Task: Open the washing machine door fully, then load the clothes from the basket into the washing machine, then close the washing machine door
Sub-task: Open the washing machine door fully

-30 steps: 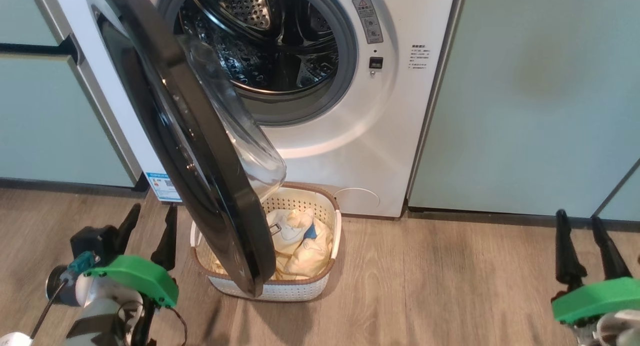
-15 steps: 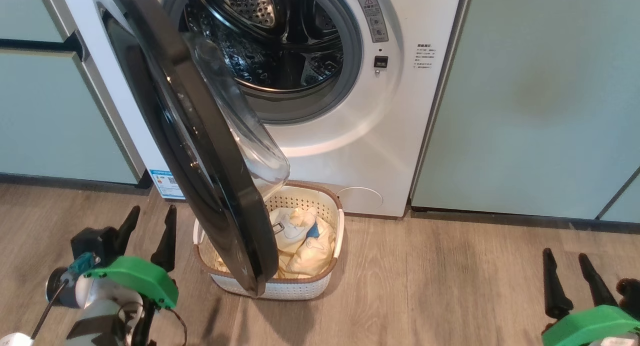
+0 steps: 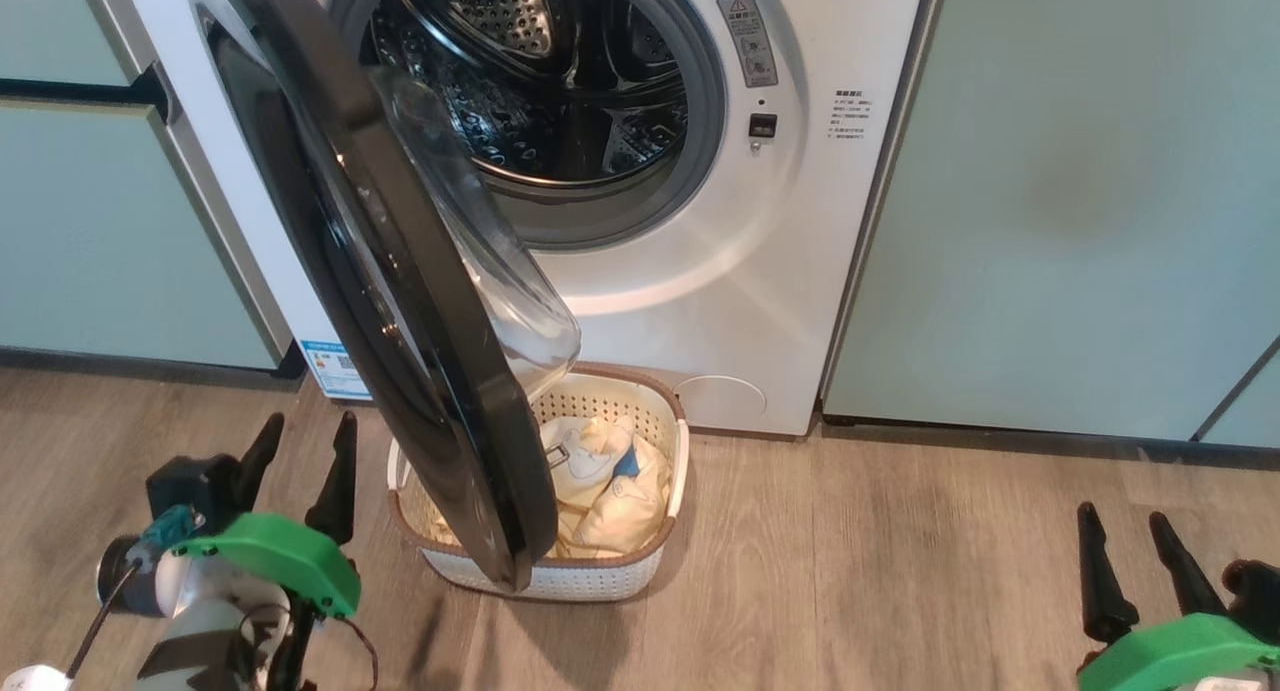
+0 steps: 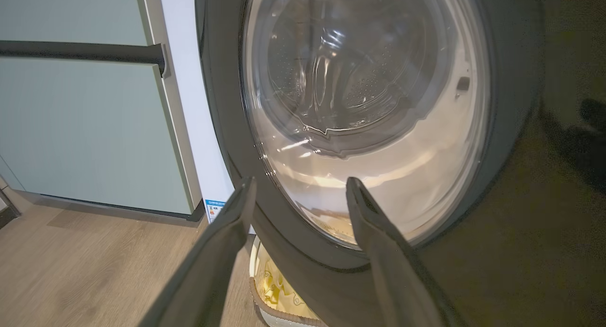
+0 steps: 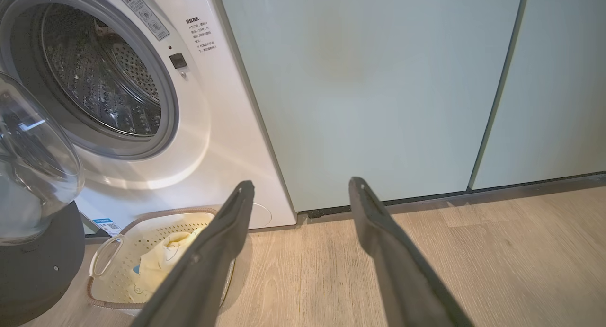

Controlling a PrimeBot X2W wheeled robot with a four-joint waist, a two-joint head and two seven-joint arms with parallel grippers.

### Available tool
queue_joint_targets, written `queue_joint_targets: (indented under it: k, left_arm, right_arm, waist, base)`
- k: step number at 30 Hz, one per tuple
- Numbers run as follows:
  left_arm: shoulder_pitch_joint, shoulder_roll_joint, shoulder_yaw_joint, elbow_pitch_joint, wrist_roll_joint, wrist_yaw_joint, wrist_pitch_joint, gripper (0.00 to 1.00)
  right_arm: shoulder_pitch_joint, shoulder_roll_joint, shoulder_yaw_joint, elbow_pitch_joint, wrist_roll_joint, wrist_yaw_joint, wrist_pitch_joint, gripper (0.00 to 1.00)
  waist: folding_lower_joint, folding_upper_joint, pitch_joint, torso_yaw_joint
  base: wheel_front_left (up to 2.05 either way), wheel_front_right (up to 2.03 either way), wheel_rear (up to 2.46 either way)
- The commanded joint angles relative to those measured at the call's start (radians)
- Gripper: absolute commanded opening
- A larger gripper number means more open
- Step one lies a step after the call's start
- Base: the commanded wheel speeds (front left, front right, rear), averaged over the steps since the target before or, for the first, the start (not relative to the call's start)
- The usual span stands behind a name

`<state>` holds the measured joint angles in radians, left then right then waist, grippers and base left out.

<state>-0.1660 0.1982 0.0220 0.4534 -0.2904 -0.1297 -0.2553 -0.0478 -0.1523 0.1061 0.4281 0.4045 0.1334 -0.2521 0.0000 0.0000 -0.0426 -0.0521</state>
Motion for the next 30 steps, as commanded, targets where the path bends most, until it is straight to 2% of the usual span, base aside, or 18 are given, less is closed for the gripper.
queue_joint_targets:
  k: [1, 22, 23, 24, 25, 26, 30]
  left_arm:
    - [-0.034, 0.021, 0.032, -0.029, 0.006, -0.001, -0.006, 1.00]
    - [-0.029, 0.014, 0.028, -0.022, -0.014, -0.001, -0.006, 1.00]
    - [-0.028, 0.012, 0.030, -0.019, -0.021, -0.001, -0.006, 0.88]
    - [-0.029, 0.009, 0.034, -0.019, -0.030, -0.001, -0.006, 0.44]
    - [-0.030, 0.007, 0.039, -0.021, -0.039, -0.001, -0.006, 0.13]
    - [-0.030, 0.006, 0.042, -0.023, -0.046, -0.001, -0.006, 0.00]
    - [-0.033, -0.002, 0.069, -0.041, -0.082, -0.001, -0.006, 0.00]
  right_arm:
    - [-0.036, -0.010, 0.016, -0.024, -0.001, -0.003, -0.010, 1.00]
    - [-0.032, -0.008, 0.019, -0.023, -0.009, -0.003, -0.010, 1.00]
    - [-0.032, -0.008, 0.020, -0.022, -0.008, -0.003, -0.010, 1.00]
    - [-0.032, -0.008, 0.020, -0.022, -0.008, -0.003, -0.010, 1.00]
    - [-0.032, -0.009, 0.020, -0.022, -0.007, -0.003, -0.010, 1.00]
    - [-0.032, -0.009, 0.020, -0.022, -0.007, -0.003, -0.010, 1.00]
    - [-0.035, -0.008, 0.021, -0.021, -0.004, -0.003, -0.010, 1.00]
  waist:
    - [0.0000, 0.0000, -0.001, 0.000]
    - [0.0000, 0.0000, -0.006, 0.002]
    - [0.0000, 0.0000, -0.006, 0.002]
    - [0.0000, 0.0000, -0.006, 0.002]
    - [0.0000, 0.0000, -0.005, 0.003]
    - [0.0000, 0.0000, -0.005, 0.003]
    - [0.0000, 0.0000, -0.002, 0.003]
  base:
    - [0.00, 0.00, 0.00]
    - [0.00, 0.00, 0.00]
    - [0.00, 0.00, 0.00]
    - [0.00, 0.00, 0.00]
    - [0.00, 0.00, 0.00]
    - [0.00, 0.00, 0.00]
    - [0.00, 0.00, 0.00]
